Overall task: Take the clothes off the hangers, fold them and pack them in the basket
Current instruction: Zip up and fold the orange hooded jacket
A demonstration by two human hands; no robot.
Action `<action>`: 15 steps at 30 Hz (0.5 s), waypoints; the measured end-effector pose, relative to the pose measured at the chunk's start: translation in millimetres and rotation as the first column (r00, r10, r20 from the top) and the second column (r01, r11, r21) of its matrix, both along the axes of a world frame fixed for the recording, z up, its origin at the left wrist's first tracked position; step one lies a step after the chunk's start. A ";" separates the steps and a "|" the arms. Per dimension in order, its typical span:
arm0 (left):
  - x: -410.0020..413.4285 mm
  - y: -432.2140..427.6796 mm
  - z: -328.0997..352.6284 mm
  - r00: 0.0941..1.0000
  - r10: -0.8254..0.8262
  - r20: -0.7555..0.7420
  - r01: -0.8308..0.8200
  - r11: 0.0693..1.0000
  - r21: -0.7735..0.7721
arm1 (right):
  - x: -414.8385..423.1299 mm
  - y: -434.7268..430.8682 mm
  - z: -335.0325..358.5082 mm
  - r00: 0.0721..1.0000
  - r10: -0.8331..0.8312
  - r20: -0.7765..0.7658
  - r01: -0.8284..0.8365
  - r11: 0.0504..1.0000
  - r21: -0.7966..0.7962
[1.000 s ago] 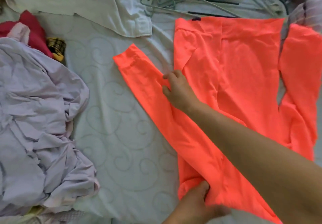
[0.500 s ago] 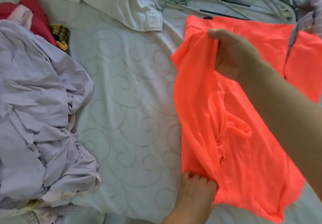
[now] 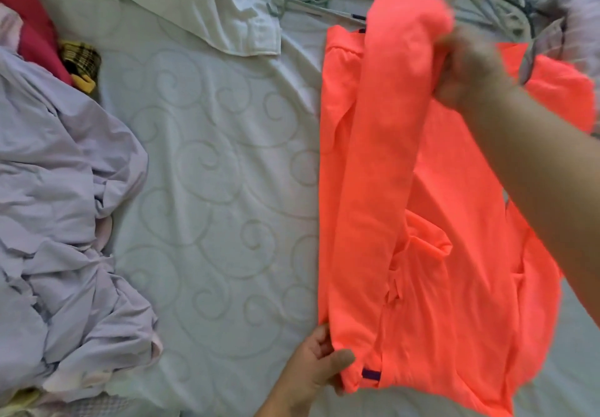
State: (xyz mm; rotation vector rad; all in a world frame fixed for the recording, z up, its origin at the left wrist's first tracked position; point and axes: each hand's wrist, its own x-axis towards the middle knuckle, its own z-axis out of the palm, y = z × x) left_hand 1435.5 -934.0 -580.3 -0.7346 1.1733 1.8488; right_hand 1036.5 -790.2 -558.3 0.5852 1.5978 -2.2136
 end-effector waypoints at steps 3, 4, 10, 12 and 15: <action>3.0 4.1 -4.0 0.995 0.071 0.068 -0.069 0.997 -0.041 | 13.3 0.4 -23.1 0.951 0.032 0.307 -0.111 0.964 0.243; 4.3 6.3 -3.5 0.997 0.058 0.050 -0.053 0.995 -0.089 | 16.3 -0.3 -25.7 0.949 0.014 0.315 -0.091 0.969 0.230; 10.2 15.6 6.1 0.998 -0.064 -0.025 0.055 0.960 -0.275 | -6.2 -14.7 -14.7 0.997 0.076 0.002 -0.075 0.971 0.226; 11.0 15.1 10.9 0.998 -0.048 0.038 0.055 0.980 -0.191 | -10.2 -16.8 -11.9 0.993 0.114 -0.006 -0.109 0.966 0.235; 13.3 6.8 7.5 0.996 -0.063 0.069 0.071 0.989 -0.133 | 0.3 -10.2 -17.9 0.979 0.181 0.093 -0.203 0.911 0.359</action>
